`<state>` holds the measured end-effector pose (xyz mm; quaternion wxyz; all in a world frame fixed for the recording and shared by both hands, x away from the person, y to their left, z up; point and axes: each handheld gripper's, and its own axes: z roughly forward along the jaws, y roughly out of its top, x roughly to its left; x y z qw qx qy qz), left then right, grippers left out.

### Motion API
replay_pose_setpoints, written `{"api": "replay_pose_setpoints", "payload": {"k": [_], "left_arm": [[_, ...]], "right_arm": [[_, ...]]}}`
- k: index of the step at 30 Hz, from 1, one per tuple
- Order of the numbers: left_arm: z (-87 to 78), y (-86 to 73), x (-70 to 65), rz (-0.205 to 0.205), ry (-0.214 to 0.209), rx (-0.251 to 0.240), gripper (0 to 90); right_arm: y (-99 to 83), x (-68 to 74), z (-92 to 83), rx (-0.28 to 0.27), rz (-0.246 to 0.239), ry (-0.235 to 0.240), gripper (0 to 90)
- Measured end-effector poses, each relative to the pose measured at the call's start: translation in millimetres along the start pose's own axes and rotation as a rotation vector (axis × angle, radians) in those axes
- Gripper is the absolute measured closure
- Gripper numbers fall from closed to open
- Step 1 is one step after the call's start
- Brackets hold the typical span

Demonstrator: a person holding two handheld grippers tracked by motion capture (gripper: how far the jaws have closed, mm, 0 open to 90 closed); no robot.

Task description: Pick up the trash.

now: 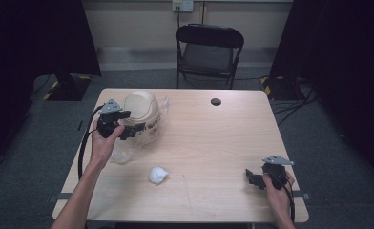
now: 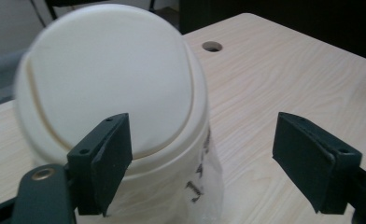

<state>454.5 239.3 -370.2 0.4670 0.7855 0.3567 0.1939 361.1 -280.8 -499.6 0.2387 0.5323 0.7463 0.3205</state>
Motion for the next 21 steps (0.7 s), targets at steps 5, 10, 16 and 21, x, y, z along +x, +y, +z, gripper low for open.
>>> {"api": "replay_pose_setpoints", "payload": {"k": [5,10,16,21], "left_arm": [[14.7,3.7,0.5,0.011,0.008,-0.003,18.4],[31.0,2.2,2.6,0.006,0.006,0.031,18.5],[41.8,-1.9,5.2,0.008,0.015,0.071,18.8],[49.7,-3.5,6.6,0.021,0.023,0.070,19.3]], "right_arm": [[0.0,0.0,0.0,0.000,0.000,0.000,11.6],[0.0,0.0,0.0,0.000,0.000,0.000,11.6],[0.0,0.0,0.0,0.000,0.000,0.000,11.7],[0.0,0.0,0.0,0.000,0.000,0.000,11.6]]}}
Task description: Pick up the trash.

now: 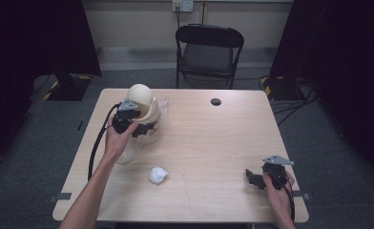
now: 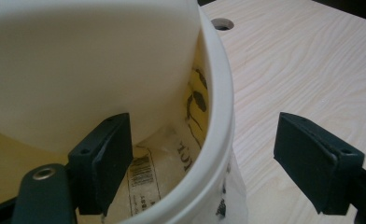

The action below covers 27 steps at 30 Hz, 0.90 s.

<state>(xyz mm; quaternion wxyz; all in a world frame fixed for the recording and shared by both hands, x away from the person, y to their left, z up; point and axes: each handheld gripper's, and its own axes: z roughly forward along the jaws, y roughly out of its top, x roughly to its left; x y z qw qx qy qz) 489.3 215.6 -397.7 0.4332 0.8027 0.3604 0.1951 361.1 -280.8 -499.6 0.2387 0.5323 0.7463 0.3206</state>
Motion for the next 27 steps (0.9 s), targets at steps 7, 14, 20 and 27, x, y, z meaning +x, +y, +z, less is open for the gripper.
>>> {"api": "replay_pose_setpoints", "payload": {"k": [7,14,20,27], "left_arm": [[8.9,3.4,2.2,0.031,0.033,0.050,19.7],[7.3,3.1,1.7,-0.002,0.025,0.020,20.5],[-1.6,1.3,-2.2,-0.026,-0.007,0.001,20.5],[-13.6,0.6,-7.3,-0.040,0.005,-0.034,21.9]], "right_arm": [[0.0,0.0,0.0,0.000,0.000,0.000,11.6],[0.0,0.0,0.0,0.000,0.000,0.000,11.6],[0.0,0.0,0.0,0.000,0.000,0.000,11.6],[0.0,0.0,0.0,0.000,0.000,0.000,11.6]]}}
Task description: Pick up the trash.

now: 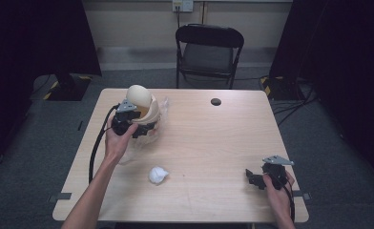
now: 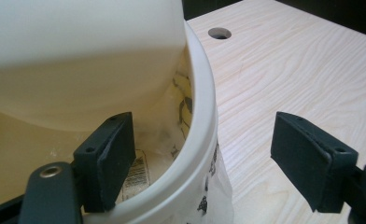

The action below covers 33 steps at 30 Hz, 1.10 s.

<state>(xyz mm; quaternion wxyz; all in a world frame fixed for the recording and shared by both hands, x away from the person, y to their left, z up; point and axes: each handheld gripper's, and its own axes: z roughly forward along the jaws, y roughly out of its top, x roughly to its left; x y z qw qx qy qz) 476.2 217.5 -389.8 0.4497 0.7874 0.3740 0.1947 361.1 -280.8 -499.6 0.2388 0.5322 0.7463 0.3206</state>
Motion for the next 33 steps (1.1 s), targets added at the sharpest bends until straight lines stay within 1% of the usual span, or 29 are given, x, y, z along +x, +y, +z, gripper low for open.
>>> {"api": "replay_pose_setpoints", "payload": {"k": [1,2,4,6,8,9,11,13,14,16,17,18,19,21,24,25,26,27,28,30,31,32,33], "left_arm": [[-1.2,0.1,0.3,-0.003,0.004,-0.004,21.9],[-3.8,0.6,0.4,0.002,0.017,-0.005,21.8],[-8.8,1.2,0.2,0.009,0.011,-0.018,21.8],[-14.7,1.7,-1.3,0.022,0.018,-0.023,21.8],[-19.8,1.1,-2.2,0.013,0.007,-0.035,21.7],[-19.8,1.1,-2.2,0.013,0.007,-0.035,21.7],[-25.6,0.0,-6.0,0.018,0.000,-0.049,21.7],[-30.4,0.1,-9.9,0.029,-0.019,-0.041,21.6],[-32.6,0.0,-12.0,0.028,-0.028,-0.038,21.4],[-37.4,-2.8,-16.3,0.022,-0.035,-0.070,20.8],[-39.3,-4.2,-18.4,0.019,-0.026,-0.055,21.1],[-40.3,-6.1,-20.3,0.021,-0.027,-0.049,21.2],[-40.9,-8.6,-22.5,0.016,-0.037,-0.043,21.1],[-41.1,-13.6,-27.2,0.025,-0.064,-0.028,21.1],[-39.8,-22.2,-37.8,0.041,-0.091,-0.011,21.1],[-39.8,-22.2,-37.8,0.041,-0.091,-0.011,21.1],[-36.9,-28.3,-44.4,0.049,-0.106,0.006,21.1],[-35.8,-30.2,-47.1,0.048,-0.115,0.022,21.0],[-33.9,-32.3,-51.1,0.063,-0.128,0.045,20.9],[-31.8,-36.2,-57.8,0.058,-0.137,0.032,20.3],[-30.7,-38.1,-60.4,0.057,-0.149,0.035,20.4],[-28.5,-40.9,-62.5,0.042,-0.174,0.037,20.4],[-27.0,-43.2,-64.5,0.040,-0.174,0.046,20.5]], "right_arm": [[0.0,0.0,0.0,0.000,0.000,0.000,11.6],[0.0,0.0,0.0,0.000,0.000,0.000,11.7],[0.0,0.0,0.0,0.000,0.000,0.000,11.6],[0.0,0.0,0.0,0.000,0.000,0.000,11.6],[0.0,0.0,0.0,0.000,0.000,0.000,11.6],[0.0,0.0,0.0,0.000,0.000,0.000,11.6],[0.0,0.0,0.0,0.000,0.000,0.000,11.7],[0.0,0.0,0.0,0.000,0.000,0.000,11.6],[0.0,0.0,0.0,0.000,0.000,0.000,11.7],[0.0,0.0,0.0,0.000,0.000,0.000,11.7],[0.0,0.0,0.0,0.000,0.000,0.000,11.7],[0.0,0.0,0.0,0.000,0.000,0.000,11.7],[0.0,0.0,0.0,0.000,0.000,0.000,11.7],[0.0,0.0,0.0,0.000,0.000,0.000,11.7],[0.0,0.0,0.0,0.000,0.000,0.000,11.6],[0.0,0.0,0.0,0.000,0.000,0.000,11.6],[0.0,0.0,0.0,0.000,0.000,0.000,11.6],[0.0,0.0,0.0,0.000,0.000,0.000,11.6],[-0.1,0.0,0.0,0.000,0.000,0.000,11.7],[0.0,0.0,0.0,0.000,0.000,0.000,11.6],[0.0,0.0,0.0,0.000,0.000,0.000,11.7],[0.0,0.0,0.0,0.000,0.000,0.000,11.7],[0.0,0.0,0.0,0.000,0.000,0.000,11.6]]}}
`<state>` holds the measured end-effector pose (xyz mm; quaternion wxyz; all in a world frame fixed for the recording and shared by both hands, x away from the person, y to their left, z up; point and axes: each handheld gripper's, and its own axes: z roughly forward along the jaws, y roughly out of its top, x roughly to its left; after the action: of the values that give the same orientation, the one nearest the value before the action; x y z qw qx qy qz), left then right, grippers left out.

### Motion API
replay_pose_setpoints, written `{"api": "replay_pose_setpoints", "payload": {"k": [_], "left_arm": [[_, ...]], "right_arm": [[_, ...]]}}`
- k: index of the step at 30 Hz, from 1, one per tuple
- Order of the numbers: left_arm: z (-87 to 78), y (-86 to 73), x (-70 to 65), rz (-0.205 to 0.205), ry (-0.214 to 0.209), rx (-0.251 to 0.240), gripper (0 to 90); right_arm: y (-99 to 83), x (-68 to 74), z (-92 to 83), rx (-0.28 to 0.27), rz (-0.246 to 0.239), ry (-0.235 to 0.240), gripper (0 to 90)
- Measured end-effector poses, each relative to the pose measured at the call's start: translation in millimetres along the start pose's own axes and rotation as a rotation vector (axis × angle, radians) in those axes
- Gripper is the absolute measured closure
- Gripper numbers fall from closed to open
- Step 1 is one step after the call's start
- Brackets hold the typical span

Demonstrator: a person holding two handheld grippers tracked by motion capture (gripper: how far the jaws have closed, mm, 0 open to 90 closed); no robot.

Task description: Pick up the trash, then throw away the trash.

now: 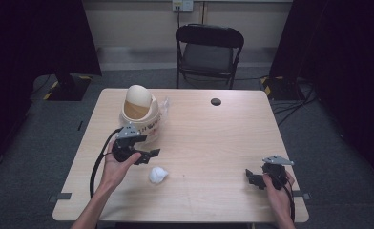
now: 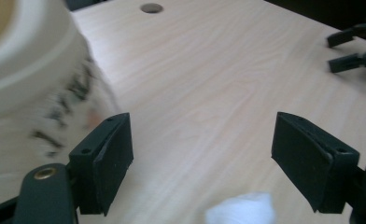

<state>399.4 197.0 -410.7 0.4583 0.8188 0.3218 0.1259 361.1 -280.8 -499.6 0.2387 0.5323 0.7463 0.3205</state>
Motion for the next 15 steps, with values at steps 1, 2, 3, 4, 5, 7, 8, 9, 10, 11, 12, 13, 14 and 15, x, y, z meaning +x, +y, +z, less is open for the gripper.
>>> {"api": "replay_pose_setpoints", "payload": {"k": [1,2,3,4,5,7,8,9,10,11,12,13,14,15], "left_arm": [[1.5,-1.5,-1.9,0.012,0.015,0.012,20.5],[4.1,-3.9,-5.6,0.042,0.031,0.041,20.5],[5.3,-5.6,-7.6,0.047,0.031,0.053,20.4],[6.4,-8.3,-9.4,0.047,0.020,0.063,20.4],[7.3,-11.2,-11.1,0.050,0.013,0.072,20.1],[8.5,-19.0,-14.0,0.051,0.016,0.092,19.8],[10.5,-23.0,-14.6,0.055,0.007,0.109,19.7],[10.5,-23.0,-14.6,0.055,0.007,0.109,19.5],[13.6,-31.4,-15.9,0.056,0.011,0.138,19.4],[14.6,-34.8,-15.7,0.056,-0.004,0.151,19.4],[15.4,-37.3,-16.4,0.044,-0.010,0.152,19.2],[15.5,-41.2,-17.4,0.029,-0.015,0.136,19.1],[15.6,-45.0,-17.8,0.027,-0.024,0.141,19.1],[16.6,-47.6,-18.6,0.028,-0.024,0.155,19.1]], "right_arm": [[0.1,0.0,0.0,0.000,0.000,0.000,11.5],[0.2,-0.1,0.2,0.000,0.001,0.000,11.5],[0.2,-0.1,0.2,0.000,0.000,0.001,11.4],[0.2,-0.1,0.2,0.000,0.000,0.001,11.5],[0.2,-0.1,0.2,0.000,0.000,0.001,11.4],[0.3,-0.2,0.3,0.001,0.000,0.002,11.4],[0.3,-0.3,0.3,0.000,-0.001,0.002,11.4],[0.3,-0.4,0.3,0.001,-0.002,0.003,11.3],[0.4,-0.4,0.4,0.000,-0.001,0.003,11.3],[0.4,-0.4,0.5,0.000,-0.001,0.003,11.3],[0.3,-0.5,0.4,0.001,-0.002,0.004,11.3],[0.4,-0.4,0.5,0.000,-0.001,0.003,11.3],[0.4,-0.4,0.4,0.000,-0.001,0.003,11.3],[0.4,-0.4,0.4,0.000,-0.001,0.003,11.3]]}}
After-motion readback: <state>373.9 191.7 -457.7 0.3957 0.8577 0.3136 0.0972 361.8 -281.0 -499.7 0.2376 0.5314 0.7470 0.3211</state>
